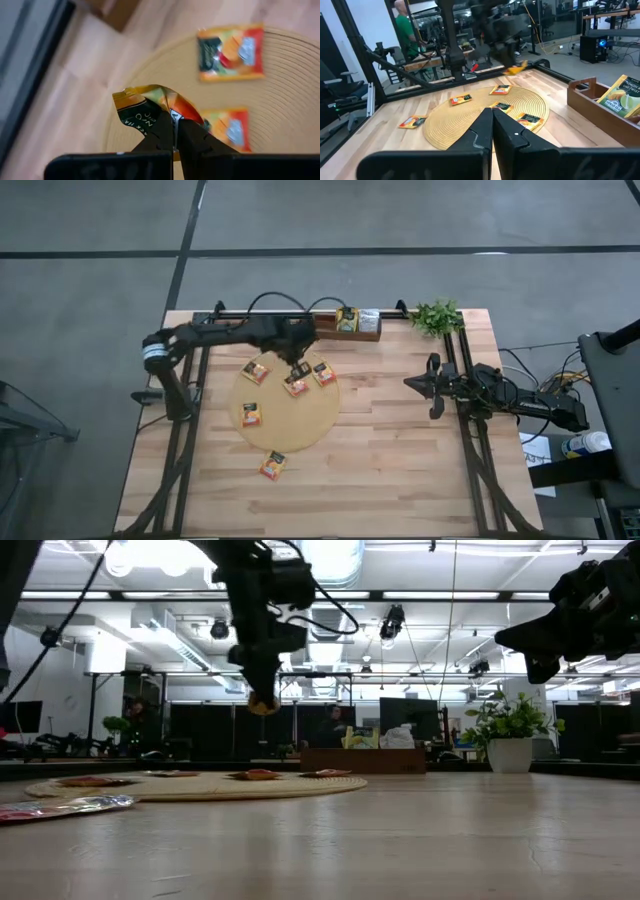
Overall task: Pick & Place Tea
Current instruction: Put the orange tea bag into the left section of the wooden organizer
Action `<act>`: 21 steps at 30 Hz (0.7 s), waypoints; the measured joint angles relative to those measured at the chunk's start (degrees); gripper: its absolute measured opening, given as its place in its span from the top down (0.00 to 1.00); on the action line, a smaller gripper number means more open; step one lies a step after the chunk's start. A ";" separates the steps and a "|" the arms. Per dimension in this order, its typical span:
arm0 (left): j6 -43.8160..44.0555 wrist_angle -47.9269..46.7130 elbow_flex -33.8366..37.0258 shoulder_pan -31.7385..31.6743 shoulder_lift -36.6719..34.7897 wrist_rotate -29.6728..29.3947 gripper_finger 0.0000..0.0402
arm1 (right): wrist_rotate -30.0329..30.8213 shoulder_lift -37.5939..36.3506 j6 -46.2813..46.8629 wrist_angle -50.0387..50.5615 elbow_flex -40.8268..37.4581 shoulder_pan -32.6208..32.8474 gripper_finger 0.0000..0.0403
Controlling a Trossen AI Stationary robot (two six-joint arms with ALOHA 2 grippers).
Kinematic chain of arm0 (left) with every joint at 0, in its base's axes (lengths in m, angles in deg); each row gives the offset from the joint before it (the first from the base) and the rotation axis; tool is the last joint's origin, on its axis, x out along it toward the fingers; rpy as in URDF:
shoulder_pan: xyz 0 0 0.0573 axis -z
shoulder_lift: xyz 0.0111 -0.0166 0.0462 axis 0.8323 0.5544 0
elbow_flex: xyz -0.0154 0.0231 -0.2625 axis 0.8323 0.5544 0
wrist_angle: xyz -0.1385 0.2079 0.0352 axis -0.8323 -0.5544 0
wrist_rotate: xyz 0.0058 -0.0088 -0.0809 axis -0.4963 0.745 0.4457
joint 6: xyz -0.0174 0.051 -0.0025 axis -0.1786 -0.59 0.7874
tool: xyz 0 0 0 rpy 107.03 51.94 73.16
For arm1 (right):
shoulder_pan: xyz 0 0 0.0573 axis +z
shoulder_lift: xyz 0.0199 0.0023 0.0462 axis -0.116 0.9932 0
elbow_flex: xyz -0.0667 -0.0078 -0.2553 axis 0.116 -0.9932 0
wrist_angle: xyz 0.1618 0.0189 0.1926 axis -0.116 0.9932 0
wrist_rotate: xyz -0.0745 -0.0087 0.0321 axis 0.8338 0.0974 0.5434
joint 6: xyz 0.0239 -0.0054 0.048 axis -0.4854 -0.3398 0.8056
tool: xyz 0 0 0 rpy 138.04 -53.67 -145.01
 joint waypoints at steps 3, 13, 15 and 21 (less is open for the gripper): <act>-6.01 -0.87 -5.27 -1.55 4.44 -1.10 0.99 | 0.00 -0.02 0.00 0.00 0.00 0.01 0.98; -29.70 1.23 -22.98 -2.15 16.75 -15.50 0.99 | 0.00 -0.02 0.00 -0.02 0.00 0.02 0.98; -33.41 4.01 -24.62 -2.28 17.97 -16.05 0.99 | 0.00 -0.02 0.00 0.00 0.00 0.00 0.98; -40.58 14.03 -25.25 -2.79 19.41 -16.13 0.99 | 0.00 -0.09 0.00 0.00 0.00 0.00 0.98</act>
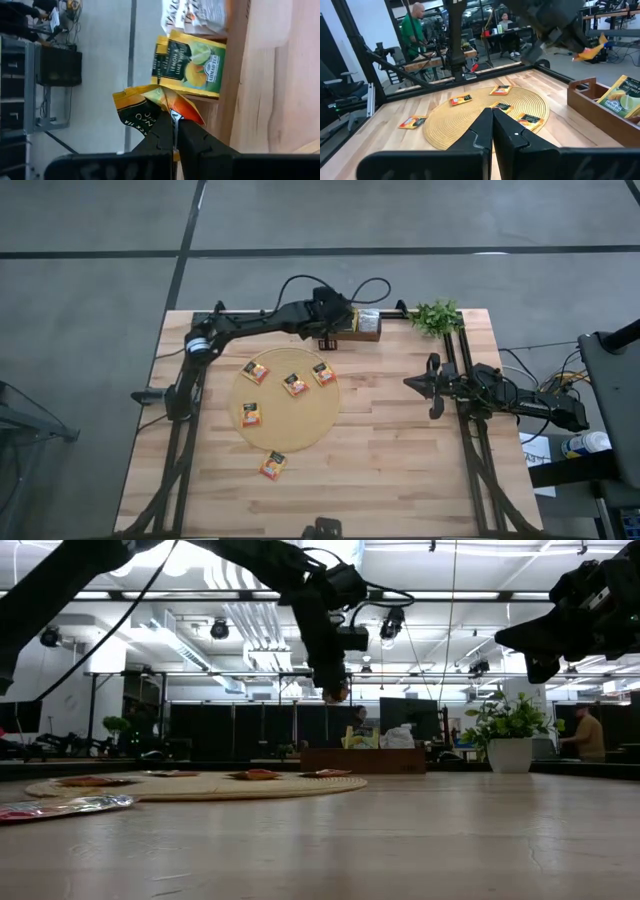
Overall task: Pick & Place Tea
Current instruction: Put the orange tea bag into the left section of the wooden organizer
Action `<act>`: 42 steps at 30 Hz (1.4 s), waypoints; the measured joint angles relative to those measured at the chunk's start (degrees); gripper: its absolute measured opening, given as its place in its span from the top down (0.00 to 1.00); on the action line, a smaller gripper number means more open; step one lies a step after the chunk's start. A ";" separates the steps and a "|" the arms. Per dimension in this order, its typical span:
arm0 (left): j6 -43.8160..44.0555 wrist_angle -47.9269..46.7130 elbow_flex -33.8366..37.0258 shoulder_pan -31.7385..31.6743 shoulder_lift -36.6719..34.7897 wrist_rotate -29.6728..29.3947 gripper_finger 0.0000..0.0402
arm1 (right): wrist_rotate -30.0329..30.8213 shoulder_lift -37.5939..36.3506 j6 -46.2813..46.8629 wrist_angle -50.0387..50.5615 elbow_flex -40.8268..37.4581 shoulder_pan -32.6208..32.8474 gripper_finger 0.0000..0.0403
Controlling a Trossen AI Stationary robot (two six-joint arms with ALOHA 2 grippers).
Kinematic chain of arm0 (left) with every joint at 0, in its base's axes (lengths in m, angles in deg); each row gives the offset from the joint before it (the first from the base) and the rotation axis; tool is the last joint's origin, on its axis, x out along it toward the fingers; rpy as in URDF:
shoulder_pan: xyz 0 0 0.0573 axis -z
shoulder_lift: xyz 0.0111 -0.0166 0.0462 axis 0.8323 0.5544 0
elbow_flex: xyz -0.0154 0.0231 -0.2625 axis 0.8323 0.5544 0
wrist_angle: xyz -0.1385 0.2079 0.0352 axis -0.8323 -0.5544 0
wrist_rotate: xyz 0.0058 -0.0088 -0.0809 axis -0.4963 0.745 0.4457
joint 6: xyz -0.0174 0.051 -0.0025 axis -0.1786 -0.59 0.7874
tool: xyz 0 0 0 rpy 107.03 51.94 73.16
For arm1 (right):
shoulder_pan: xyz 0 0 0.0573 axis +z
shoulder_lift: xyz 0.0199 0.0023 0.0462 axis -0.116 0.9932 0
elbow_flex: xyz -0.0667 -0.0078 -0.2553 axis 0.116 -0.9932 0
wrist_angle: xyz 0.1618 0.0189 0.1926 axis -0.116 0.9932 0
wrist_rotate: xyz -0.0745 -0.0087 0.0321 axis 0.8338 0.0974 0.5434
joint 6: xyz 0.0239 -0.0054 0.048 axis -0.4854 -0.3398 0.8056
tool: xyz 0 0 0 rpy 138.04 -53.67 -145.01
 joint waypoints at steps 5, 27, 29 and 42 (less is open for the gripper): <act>-3.79 0.83 0.93 -0.83 1.71 0.30 0.99 | 0.00 0.00 0.00 -0.01 0.00 0.00 0.98; -7.51 6.17 2.97 -5.46 6.29 5.10 0.99 | 0.00 0.02 0.00 0.01 0.00 0.02 0.98; -7.57 6.14 2.99 -5.50 6.32 6.24 0.98 | 0.00 0.02 0.00 0.01 0.00 0.00 0.98; -8.34 5.85 3.01 -7.87 6.32 6.33 0.94 | 0.00 0.02 0.00 0.00 0.00 0.01 0.98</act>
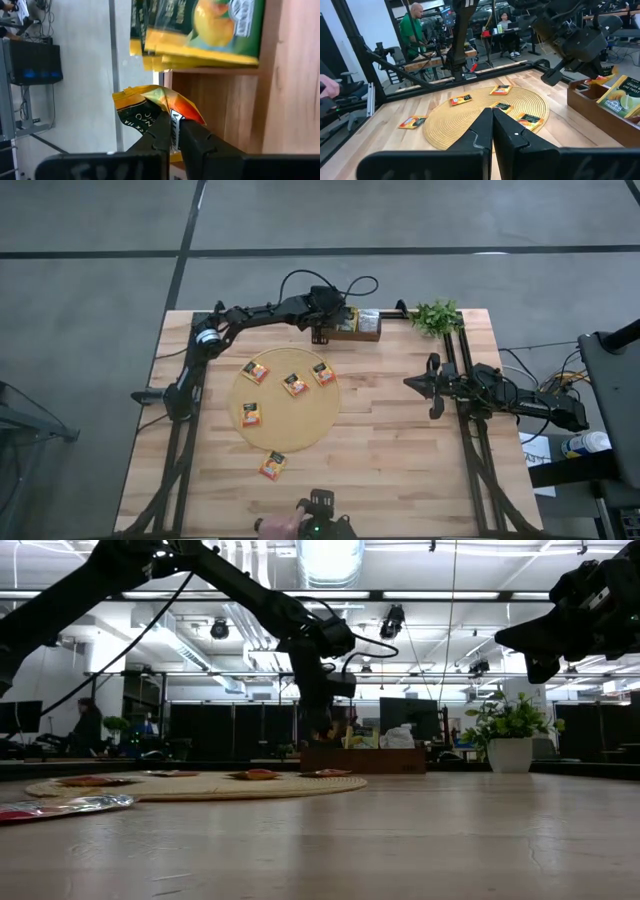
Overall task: Pick & Place Tea
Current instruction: Put the orange tea bag into the left section of the wooden organizer
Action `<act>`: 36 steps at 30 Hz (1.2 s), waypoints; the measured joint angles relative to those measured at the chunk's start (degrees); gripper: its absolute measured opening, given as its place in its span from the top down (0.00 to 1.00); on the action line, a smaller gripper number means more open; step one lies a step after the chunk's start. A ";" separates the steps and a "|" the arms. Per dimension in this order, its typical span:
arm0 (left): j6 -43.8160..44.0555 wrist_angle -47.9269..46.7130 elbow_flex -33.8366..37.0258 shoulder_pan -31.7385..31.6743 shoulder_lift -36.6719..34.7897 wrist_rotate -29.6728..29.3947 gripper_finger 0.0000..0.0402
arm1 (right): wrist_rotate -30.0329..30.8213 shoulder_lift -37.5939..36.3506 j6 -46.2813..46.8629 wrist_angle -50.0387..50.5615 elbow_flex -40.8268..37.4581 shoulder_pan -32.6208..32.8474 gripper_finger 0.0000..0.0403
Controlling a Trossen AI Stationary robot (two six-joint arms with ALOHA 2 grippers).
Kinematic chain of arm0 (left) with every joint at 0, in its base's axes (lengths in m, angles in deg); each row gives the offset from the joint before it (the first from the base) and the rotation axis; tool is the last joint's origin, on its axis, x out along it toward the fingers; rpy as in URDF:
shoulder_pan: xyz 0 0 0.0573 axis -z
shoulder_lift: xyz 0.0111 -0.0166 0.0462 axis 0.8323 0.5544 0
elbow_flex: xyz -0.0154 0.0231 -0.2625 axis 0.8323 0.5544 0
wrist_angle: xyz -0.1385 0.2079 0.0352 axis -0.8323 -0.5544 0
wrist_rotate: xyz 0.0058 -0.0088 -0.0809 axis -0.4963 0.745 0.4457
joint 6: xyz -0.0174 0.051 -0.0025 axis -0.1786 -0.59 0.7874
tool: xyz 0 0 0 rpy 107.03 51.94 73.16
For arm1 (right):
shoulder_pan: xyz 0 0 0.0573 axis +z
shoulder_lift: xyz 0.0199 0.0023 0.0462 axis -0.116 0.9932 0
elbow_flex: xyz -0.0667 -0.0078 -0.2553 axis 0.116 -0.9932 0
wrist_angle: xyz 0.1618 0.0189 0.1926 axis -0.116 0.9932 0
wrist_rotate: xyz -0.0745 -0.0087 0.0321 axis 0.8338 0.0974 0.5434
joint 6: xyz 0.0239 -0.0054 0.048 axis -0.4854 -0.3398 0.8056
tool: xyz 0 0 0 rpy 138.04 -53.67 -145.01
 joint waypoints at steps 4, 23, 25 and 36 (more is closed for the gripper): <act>0.06 -0.85 0.02 -0.54 0.00 0.12 0.93 | 0.00 0.00 0.00 -0.01 0.00 -0.02 0.98; 6.38 -1.43 0.02 -0.65 -0.02 2.65 0.62 | 0.00 -0.01 0.01 0.01 0.00 -0.02 0.98; 6.77 -1.43 0.02 -0.65 -0.02 1.83 0.59 | 0.00 -0.02 0.00 -0.02 0.00 -0.01 0.98; 6.09 -1.65 -0.09 -0.52 -0.90 -9.31 0.53 | 0.00 -0.02 0.00 0.00 0.00 -0.02 0.98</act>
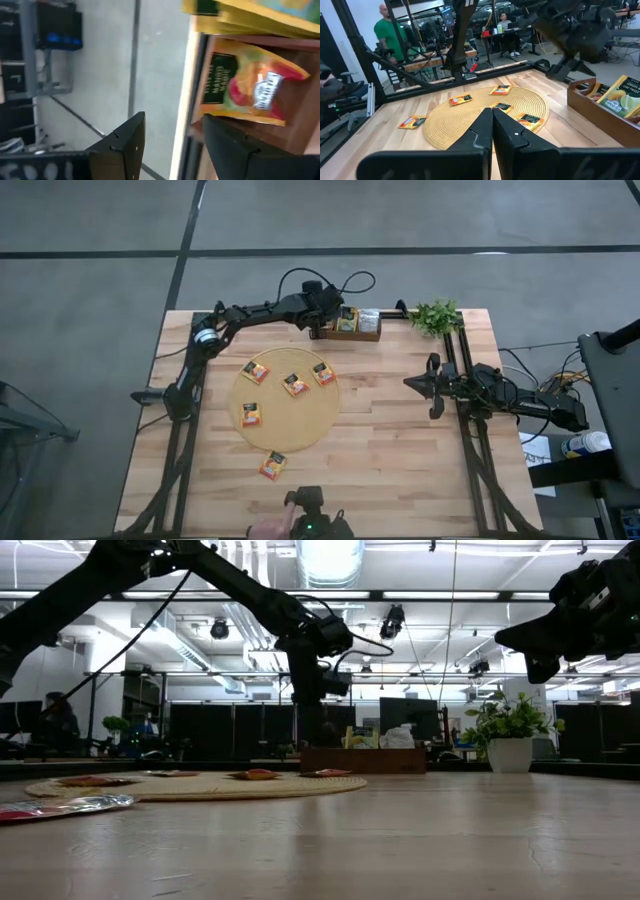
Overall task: Pick & Place Tea
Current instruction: Put the orange tea bag into the left section of the wooden organizer
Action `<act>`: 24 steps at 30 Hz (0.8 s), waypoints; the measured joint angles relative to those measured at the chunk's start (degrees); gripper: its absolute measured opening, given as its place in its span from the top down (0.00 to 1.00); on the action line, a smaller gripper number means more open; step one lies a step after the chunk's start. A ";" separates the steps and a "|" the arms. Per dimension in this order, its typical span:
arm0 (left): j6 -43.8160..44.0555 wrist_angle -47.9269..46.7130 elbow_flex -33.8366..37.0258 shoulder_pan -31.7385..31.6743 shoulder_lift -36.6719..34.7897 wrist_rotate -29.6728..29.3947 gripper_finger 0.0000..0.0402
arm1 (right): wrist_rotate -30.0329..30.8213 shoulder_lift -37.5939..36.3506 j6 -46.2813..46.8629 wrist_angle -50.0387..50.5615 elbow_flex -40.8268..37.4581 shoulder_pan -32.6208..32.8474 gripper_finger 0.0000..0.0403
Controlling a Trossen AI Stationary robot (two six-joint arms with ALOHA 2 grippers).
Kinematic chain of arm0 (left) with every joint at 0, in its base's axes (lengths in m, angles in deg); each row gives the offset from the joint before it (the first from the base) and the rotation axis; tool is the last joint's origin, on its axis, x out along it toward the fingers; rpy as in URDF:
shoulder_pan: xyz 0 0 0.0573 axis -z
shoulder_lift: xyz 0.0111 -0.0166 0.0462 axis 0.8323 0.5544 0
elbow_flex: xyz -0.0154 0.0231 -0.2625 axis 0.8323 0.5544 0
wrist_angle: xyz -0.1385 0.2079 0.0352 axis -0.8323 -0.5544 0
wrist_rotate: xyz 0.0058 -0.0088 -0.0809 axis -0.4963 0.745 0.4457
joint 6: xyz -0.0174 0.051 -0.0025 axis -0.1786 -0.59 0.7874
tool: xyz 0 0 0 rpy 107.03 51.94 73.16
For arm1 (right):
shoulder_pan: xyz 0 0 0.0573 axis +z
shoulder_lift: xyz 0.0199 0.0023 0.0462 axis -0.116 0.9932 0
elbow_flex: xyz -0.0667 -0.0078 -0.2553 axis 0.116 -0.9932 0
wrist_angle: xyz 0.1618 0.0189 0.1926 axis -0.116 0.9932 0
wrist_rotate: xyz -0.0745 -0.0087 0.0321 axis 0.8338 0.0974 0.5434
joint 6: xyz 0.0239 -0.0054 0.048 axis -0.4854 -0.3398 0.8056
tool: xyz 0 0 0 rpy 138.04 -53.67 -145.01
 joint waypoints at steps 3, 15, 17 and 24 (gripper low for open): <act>2.25 -0.31 0.00 -0.16 -1.66 -0.44 0.53 | 0.00 0.00 0.00 -0.01 0.00 0.00 0.98; 13.82 -3.27 -0.11 -0.53 -9.89 7.11 0.53 | 0.00 -0.02 0.00 -0.01 0.00 0.02 0.98; 13.55 -4.40 -0.09 -0.66 -10.52 11.36 0.53 | 0.02 0.00 0.00 -0.02 0.00 0.00 0.98; 12.19 -6.82 -0.04 -3.81 -9.73 31.30 0.53 | 0.00 -0.02 0.00 -0.02 0.00 0.01 0.98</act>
